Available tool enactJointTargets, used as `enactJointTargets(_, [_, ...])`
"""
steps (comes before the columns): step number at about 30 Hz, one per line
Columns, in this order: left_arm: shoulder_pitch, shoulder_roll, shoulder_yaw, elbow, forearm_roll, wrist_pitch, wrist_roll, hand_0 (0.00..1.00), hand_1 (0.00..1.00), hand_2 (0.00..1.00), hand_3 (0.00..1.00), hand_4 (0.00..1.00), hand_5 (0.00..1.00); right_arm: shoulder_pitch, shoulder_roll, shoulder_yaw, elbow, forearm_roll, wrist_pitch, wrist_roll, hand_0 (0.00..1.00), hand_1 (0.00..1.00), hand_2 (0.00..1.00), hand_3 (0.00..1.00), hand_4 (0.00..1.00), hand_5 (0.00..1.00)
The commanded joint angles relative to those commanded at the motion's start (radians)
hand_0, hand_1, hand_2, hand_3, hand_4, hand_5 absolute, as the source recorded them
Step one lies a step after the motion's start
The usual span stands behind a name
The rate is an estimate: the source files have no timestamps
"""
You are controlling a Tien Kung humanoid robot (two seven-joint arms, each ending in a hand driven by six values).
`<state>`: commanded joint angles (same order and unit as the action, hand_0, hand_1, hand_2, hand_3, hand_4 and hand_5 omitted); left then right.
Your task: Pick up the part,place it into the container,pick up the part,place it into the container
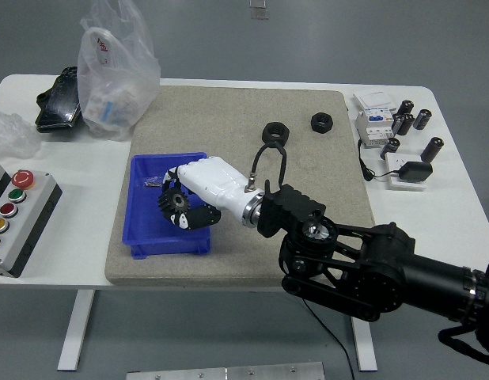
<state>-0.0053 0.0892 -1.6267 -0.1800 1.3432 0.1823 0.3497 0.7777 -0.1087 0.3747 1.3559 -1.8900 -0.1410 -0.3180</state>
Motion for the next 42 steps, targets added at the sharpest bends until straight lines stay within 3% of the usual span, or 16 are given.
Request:
enactJointTargets(4, [-0.004, 0.005, 0.0, 0.0, 0.004, -0.001, 0.0, 0.828, 0.734, 0.765, 0.867, 0.844, 0.493, -0.011, -0.005, 0.026, 0.003, -0.025, -0.02, -0.012, 0.379, 0.551, 0.607, 0.669, 0.403, 0.165])
enactJointTargets(5, [-0.005, 0.007, 0.001, 0.0, 0.005, -0.001, 0.001, 0.828, 0.734, 0.765, 0.867, 0.844, 0.492, -0.015, -0.008, 0.035, 0.004, -0.032, -0.025, -0.016, 0.373, 0.551, 0.632, 0.688, 0.484, 0.151])
enactJointTargets(10, [-0.009, 0.013, 0.001, 0.0, 0.012, -0.001, 0.004, 0.828, 0.734, 0.765, 0.867, 0.844, 0.492, -0.032, -0.019, 0.072, 0.007, -0.054, -0.04, -0.03, 0.373, 0.551, 0.632, 0.688, 0.484, 0.151])
enactJointTargets(11, [-0.01, 0.014, 0.001, 0.0, 0.013, -0.002, 0.004, 0.828, 0.734, 0.765, 0.867, 0.844, 0.493, -0.035, -0.022, 0.079, 0.008, -0.058, -0.042, -0.033, 0.376, 0.561, 0.717, 0.746, 0.633, 0.174])
enactJointTargets(16, [-0.016, 0.019, 0.001, 0.0, 0.022, -0.005, 0.004, 0.828, 0.734, 0.765, 0.867, 0.844, 0.493, -0.049, -0.03, 0.109, 0.012, -0.068, -0.048, -0.04, 0.376, 0.561, 0.717, 0.746, 0.633, 0.174])
enactJointTargets(17, [-0.017, 0.02, 0.001, 0.0, 0.024, -0.005, 0.004, 0.827, 0.733, 0.765, 0.867, 0.844, 0.493, -0.052, -0.032, 0.115, 0.013, -0.068, -0.048, -0.041, 0.371, 0.551, 0.736, 0.794, 0.693, 0.196])
enactJointTargets(34, [-0.007, 0.022, -0.007, 0.0, 0.031, -0.006, 0.005, 0.827, 0.733, 0.765, 0.867, 0.844, 0.493, -0.08, -0.041, 0.152, 0.027, -0.072, -0.08, -0.036, 0.363, 0.527, 0.735, 0.824, 0.698, 0.172])
enactJointTargets(42, [0.005, 0.011, -0.008, 0.0, 0.017, -0.003, 0.001, 0.827, 0.732, 0.765, 0.867, 0.843, 0.492, -0.11, -0.053, 0.234, 0.055, -0.081, -0.112, -0.038, 0.35, 0.508, 0.725, 0.807, 0.697, 0.17])
